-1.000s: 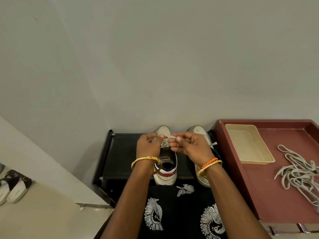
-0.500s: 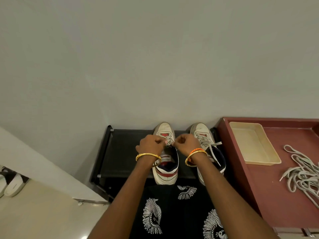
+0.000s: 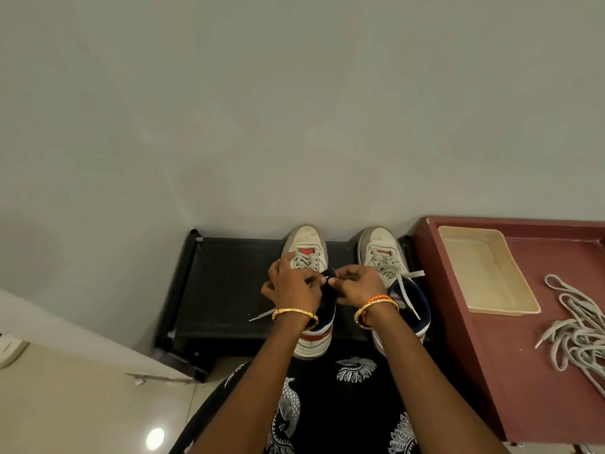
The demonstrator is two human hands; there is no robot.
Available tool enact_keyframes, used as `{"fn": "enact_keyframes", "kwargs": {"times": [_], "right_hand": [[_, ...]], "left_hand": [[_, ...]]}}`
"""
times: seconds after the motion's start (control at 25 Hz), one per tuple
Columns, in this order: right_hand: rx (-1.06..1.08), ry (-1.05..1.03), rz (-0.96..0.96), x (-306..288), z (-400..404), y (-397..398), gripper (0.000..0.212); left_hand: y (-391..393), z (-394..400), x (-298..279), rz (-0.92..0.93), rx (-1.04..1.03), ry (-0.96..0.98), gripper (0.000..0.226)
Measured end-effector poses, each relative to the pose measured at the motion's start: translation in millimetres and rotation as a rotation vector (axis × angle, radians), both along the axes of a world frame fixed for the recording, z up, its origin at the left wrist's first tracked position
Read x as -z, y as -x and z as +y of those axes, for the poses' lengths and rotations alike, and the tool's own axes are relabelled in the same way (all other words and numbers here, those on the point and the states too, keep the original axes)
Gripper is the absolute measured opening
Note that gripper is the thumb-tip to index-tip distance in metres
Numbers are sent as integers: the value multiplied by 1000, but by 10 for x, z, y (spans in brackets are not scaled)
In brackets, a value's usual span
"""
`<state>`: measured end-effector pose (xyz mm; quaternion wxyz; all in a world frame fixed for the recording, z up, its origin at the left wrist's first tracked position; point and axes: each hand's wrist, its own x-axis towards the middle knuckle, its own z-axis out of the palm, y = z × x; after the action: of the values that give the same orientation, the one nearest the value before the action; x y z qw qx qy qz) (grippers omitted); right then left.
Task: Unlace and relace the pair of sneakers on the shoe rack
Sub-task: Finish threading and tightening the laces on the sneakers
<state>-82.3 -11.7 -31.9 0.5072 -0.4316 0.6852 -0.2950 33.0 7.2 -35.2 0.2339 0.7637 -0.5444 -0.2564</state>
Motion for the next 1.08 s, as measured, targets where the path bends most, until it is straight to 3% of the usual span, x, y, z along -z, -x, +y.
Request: {"fn": "enact_keyframes", "kwargs": {"times": [0.2, 0.4, 0.52, 0.6, 0.68, 0.76, 0.92, 1.08], "right_hand": [[-60, -28, -99, 17, -17, 39, 9], [-50, -60, -229, 32, -66, 86, 8], [-58, 16, -88, 72, -68, 59, 15], [-25, 146, 103, 58, -66, 37, 18], [10, 333, 237, -45, -38, 20, 15], [45, 522, 248, -224, 19, -1, 15], [84, 768, -9, -827, 157, -32, 15], [9, 965, -140, -1451, 352, 3, 18]], "left_hand": [[4, -83, -42, -60, 32, -2, 9], [-5, -99, -19, 77, 16, -28, 11], [17, 45, 1, -68, 37, 21, 23], [78, 228, 41, -249, 61, 222, 33], [143, 390, 110, -314, 128, 403, 26], [193, 486, 93, -257, 241, 317, 18], [188, 425, 20, -311, 281, 18, 32], [163, 391, -2, -222, 251, -39, 31]]}}
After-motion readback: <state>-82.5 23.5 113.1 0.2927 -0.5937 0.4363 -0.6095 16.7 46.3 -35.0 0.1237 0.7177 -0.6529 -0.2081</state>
